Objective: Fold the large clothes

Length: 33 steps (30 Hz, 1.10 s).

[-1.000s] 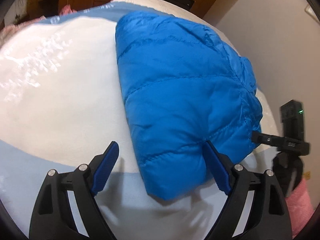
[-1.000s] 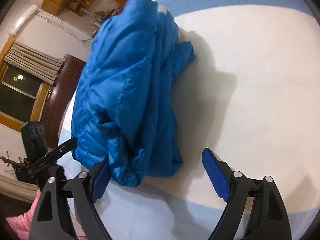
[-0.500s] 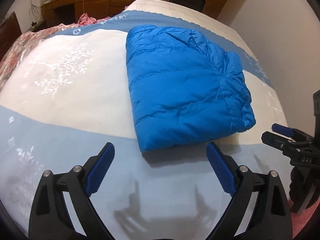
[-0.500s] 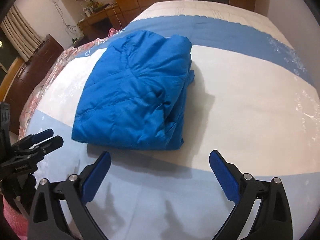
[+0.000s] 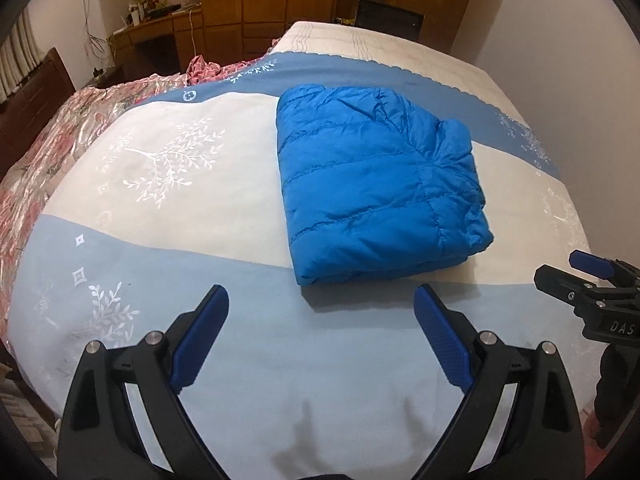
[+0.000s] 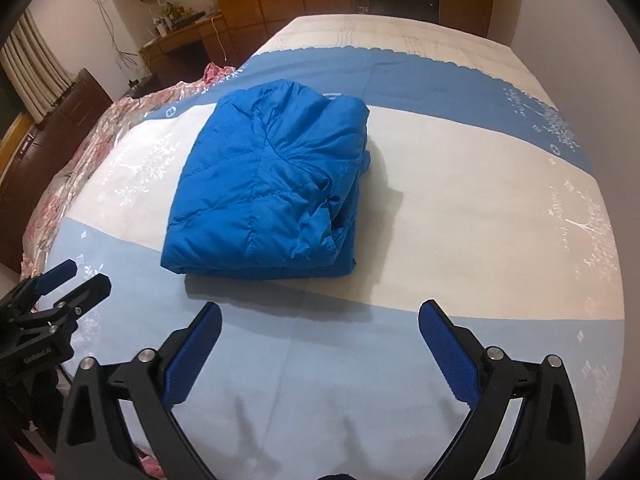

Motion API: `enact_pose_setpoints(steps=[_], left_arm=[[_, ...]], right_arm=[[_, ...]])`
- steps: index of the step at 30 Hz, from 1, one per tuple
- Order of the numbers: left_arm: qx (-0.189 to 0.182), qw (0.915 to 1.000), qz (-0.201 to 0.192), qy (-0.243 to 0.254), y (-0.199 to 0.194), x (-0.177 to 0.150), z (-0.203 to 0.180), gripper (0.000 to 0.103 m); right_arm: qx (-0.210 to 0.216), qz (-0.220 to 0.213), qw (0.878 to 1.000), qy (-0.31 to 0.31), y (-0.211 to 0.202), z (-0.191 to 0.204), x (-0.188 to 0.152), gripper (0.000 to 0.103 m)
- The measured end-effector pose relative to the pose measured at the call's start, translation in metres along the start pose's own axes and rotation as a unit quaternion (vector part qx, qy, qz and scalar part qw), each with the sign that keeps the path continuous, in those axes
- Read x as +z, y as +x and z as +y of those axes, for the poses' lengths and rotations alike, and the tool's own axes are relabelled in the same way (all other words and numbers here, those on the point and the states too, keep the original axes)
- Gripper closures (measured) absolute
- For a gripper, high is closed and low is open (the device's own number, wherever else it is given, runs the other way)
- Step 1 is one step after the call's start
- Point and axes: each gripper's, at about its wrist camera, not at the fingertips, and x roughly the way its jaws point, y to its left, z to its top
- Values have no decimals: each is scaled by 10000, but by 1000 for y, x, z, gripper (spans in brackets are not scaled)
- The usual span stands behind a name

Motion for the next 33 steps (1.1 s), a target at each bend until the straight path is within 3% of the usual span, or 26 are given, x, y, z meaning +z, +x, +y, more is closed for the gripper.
enact_pose_setpoints(steps=[10, 33], left_arm=[[130, 9997, -197, 74, -30, -4, -3, 10], [231, 9994, -211, 146, -32, -8, -5, 10]], right_arm=[[-229, -211, 9995, -39, -30, 7, -3, 4], [-247, -105, 9996, -66, -27, 8, -8, 4]])
